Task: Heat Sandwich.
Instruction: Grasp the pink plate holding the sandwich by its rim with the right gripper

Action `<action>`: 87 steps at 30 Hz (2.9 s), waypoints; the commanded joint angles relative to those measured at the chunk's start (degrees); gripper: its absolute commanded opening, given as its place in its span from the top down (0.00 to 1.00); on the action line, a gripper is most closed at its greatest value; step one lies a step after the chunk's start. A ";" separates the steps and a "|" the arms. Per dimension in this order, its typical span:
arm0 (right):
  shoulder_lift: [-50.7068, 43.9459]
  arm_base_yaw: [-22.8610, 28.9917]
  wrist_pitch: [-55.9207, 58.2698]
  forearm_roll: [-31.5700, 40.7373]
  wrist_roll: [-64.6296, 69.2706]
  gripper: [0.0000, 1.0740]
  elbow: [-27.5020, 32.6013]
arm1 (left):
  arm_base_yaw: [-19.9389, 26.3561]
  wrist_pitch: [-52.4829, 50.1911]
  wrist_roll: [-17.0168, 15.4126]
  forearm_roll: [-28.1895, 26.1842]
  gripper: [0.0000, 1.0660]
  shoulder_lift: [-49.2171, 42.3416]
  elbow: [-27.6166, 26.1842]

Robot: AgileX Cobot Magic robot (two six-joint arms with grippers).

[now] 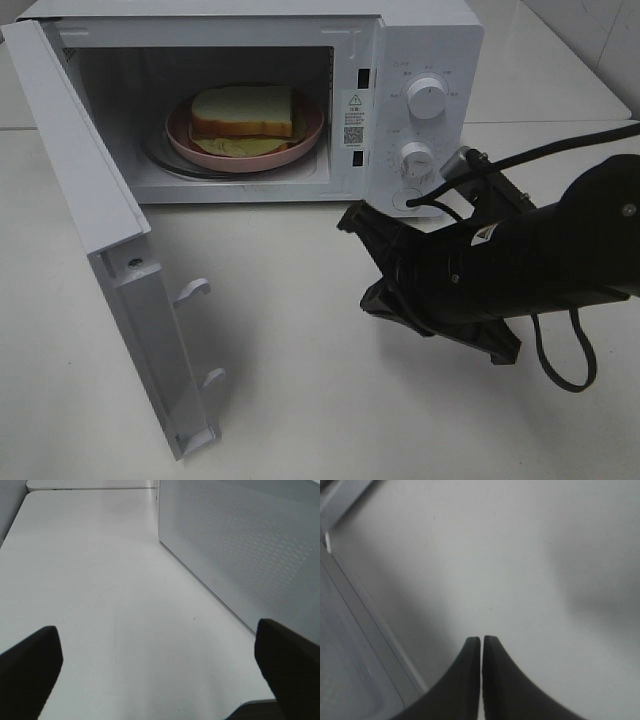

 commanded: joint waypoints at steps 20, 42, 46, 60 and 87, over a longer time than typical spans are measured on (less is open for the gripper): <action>-1.78 0.06 35.24 -22.40 -24.75 0.93 -8.37 | 0.11 -0.80 0.11 -0.34 0.06 -0.29 0.11; -1.78 0.06 38.73 -40.34 -69.27 0.88 -16.50 | 0.11 -0.80 0.11 -0.34 0.06 -0.29 0.11; -1.78 0.06 38.50 -46.81 -73.63 0.85 -16.50 | 0.11 -0.80 0.11 -0.34 0.06 -0.29 0.11; -1.78 0.06 30.02 -49.90 -81.99 0.19 -16.56 | 0.11 -0.80 0.11 -0.34 0.06 -0.29 0.11; 11.06 0.06 30.42 -50.42 -81.99 0.14 -29.79 | 0.11 -0.80 0.11 -0.34 0.06 -0.29 0.11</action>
